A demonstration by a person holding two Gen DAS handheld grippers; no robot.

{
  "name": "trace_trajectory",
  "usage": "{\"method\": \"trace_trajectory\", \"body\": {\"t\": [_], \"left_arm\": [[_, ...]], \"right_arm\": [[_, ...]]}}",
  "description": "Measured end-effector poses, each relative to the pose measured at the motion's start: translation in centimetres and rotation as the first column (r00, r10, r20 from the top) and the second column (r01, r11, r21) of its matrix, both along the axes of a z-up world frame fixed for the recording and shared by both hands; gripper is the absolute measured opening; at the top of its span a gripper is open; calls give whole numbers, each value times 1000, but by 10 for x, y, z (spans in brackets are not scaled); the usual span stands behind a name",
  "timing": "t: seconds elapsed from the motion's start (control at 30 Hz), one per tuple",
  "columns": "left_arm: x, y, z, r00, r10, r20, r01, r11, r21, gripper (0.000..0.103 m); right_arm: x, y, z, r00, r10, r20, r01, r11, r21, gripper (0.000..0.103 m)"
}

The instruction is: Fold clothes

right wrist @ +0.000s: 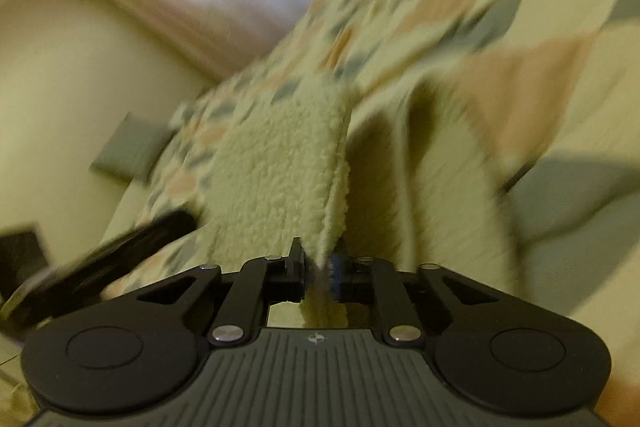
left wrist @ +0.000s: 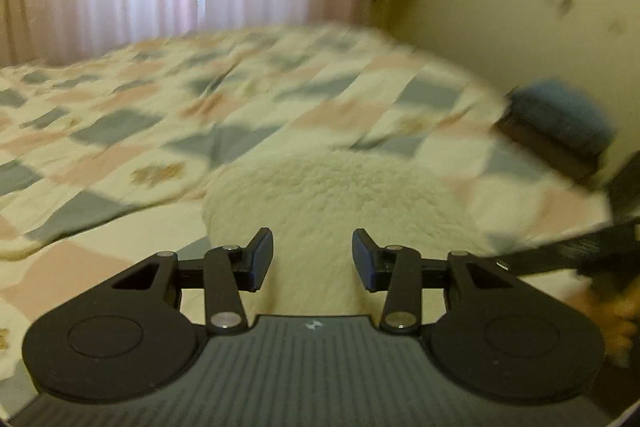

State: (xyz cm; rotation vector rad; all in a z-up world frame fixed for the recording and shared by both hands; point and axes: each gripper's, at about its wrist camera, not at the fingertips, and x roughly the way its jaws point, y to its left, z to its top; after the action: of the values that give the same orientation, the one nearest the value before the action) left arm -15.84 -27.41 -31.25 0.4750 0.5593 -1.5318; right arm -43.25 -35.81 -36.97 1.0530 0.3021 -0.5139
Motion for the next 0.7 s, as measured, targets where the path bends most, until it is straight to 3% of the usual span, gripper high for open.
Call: {"method": "trace_trajectory", "body": {"t": [0.13,0.2,0.4,0.5,0.57,0.6,0.7], "left_arm": [[13,-21,-33,999,35,0,-35,995,96,36],[16,-17,-34,1000,24,-15,-23,997,76,36],[24,-19,-41,999,22,-35,-19,997,72,39],[35,-16,-43,996,31,-79,-25,997,75,39],[41,-15,-44,993,38,-108,-30,996,78,39],[43,-15,-44,991,42,-123,-32,996,80,39],[44,-14,-35,986,33,-161,-22,997,72,37]], "right_arm": [[5,-22,3,999,-15,46,15,1000,-5,40],[4,-38,7,996,-44,73,45,999,-22,50],[33,-78,-8,999,-12,43,9,998,69,55],[48,-82,-20,999,33,38,-37,992,122,53],[43,-75,-7,999,21,34,-23,997,73,33],[41,-72,-1,999,14,33,-16,999,49,13],[34,-62,17,1000,-4,29,5,1000,-25,11]]}}
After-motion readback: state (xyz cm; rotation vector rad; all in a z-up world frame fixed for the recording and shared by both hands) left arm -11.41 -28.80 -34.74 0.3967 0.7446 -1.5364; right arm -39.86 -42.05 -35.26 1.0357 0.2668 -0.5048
